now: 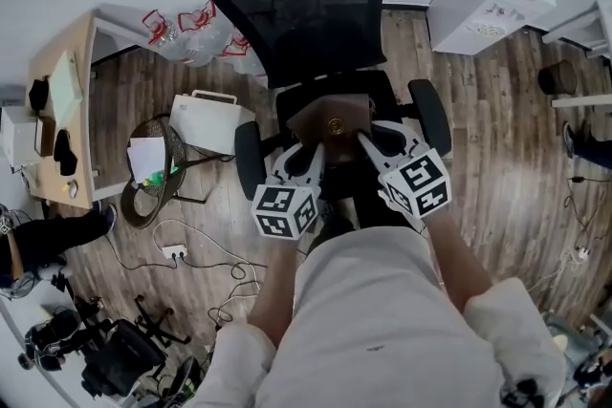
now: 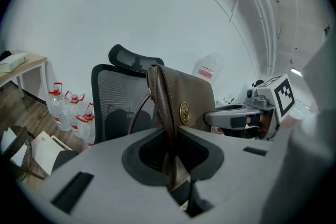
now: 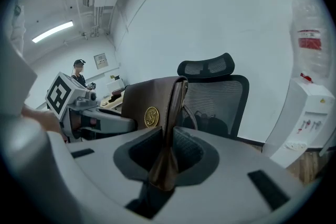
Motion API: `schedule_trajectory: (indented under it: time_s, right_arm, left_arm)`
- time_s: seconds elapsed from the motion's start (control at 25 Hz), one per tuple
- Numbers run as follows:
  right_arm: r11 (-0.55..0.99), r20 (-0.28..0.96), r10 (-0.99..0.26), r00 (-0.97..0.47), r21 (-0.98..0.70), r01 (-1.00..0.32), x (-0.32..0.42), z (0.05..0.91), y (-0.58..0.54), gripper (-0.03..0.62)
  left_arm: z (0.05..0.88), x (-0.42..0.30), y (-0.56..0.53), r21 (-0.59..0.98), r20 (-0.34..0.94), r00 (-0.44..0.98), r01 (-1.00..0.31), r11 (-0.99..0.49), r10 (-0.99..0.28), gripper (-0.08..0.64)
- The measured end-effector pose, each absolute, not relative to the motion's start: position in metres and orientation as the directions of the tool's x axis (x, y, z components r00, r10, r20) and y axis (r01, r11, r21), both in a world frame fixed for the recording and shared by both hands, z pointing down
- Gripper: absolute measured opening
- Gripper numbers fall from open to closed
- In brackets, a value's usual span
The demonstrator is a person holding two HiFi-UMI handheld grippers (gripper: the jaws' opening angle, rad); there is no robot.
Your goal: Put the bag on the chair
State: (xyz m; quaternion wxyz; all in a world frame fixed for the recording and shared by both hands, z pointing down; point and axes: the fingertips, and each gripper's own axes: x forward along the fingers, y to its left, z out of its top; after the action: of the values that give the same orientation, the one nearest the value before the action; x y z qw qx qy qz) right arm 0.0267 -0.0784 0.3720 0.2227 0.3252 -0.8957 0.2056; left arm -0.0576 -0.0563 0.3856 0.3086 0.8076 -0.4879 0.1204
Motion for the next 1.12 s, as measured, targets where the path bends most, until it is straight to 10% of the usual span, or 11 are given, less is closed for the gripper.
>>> schedule_trajectory:
  time_s: [1.12]
  right_arm:
    - [0.774,0.645,-0.358,-0.675,-0.199,-0.600,0.026,0.483,-0.139,0.066]
  left_arm:
    - [0.494,-0.054,-0.112,0.258,0.632,0.356,-0.934,-0.246,-0.689,0.034]
